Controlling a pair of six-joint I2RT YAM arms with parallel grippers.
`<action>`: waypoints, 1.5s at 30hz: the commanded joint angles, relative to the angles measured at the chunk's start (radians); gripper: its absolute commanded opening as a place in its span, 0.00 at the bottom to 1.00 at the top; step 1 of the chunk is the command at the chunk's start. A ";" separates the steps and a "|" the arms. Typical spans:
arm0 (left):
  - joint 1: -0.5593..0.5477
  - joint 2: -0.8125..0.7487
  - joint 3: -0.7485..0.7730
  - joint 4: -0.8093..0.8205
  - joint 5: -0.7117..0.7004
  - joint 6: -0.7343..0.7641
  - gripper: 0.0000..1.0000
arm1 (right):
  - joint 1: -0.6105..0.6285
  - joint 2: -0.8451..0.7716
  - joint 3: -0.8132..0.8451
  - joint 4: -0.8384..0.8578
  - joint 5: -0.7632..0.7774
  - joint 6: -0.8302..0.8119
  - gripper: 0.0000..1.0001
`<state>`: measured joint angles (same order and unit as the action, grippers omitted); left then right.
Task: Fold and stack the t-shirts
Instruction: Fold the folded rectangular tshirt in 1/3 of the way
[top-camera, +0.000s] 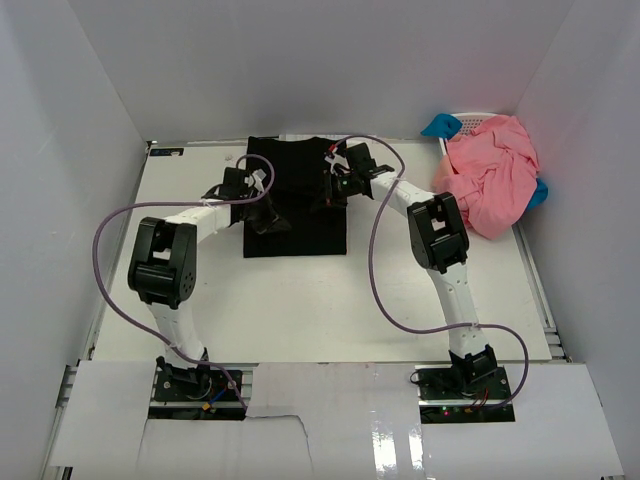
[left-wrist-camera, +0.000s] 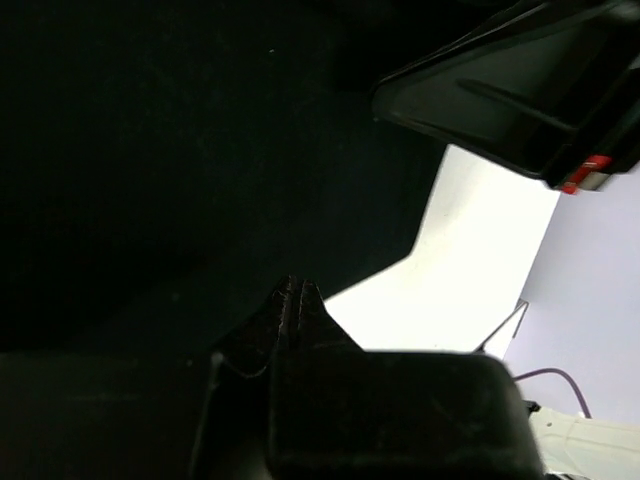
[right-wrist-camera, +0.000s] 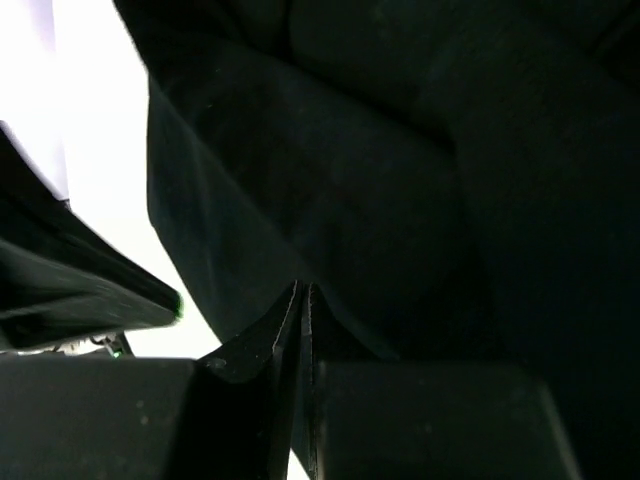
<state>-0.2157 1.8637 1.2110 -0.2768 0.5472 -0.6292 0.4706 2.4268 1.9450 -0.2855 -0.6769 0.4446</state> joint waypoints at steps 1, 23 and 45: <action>-0.031 0.050 0.031 0.057 0.034 -0.012 0.00 | -0.003 0.021 0.065 0.039 0.002 0.006 0.08; -0.126 0.080 -0.014 -0.071 -0.127 0.016 0.00 | -0.061 0.216 0.361 0.103 0.100 0.008 0.08; -0.172 -0.155 -0.209 -0.081 -0.154 -0.006 0.00 | -0.079 -0.086 0.204 0.376 0.059 -0.044 0.38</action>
<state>-0.3882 1.7870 0.9909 -0.3450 0.4263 -0.6392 0.3946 2.5179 2.1910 0.0040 -0.5686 0.4454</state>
